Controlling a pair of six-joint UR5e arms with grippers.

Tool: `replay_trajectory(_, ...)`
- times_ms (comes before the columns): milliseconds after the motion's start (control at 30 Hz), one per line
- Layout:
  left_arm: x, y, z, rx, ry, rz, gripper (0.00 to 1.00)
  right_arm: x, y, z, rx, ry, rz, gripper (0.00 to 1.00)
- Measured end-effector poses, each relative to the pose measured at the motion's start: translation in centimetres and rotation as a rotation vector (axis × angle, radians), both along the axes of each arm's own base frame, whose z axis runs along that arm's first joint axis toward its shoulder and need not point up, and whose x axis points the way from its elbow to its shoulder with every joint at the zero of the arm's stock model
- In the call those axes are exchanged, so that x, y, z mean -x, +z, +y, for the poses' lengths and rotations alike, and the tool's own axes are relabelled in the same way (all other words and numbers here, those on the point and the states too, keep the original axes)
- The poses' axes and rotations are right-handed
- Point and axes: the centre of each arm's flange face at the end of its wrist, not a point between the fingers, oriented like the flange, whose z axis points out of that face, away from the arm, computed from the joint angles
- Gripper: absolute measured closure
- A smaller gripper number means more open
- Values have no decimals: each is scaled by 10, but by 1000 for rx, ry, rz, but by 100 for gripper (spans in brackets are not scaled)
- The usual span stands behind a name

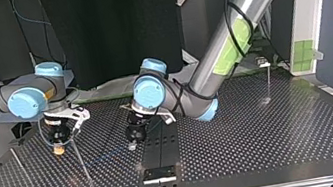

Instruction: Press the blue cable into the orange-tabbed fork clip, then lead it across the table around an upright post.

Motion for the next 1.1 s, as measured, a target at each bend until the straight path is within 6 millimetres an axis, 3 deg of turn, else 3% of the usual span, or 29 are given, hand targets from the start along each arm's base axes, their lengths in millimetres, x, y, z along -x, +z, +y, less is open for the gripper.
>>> replay_trajectory(600,11,-6,-5,-93,49,5,100,1,-53,0,-68,-1,38,100)
replay_trajectory(1100,13,-10,3,-164,112,20,100,10,-83,8,-79,-8,49,100)
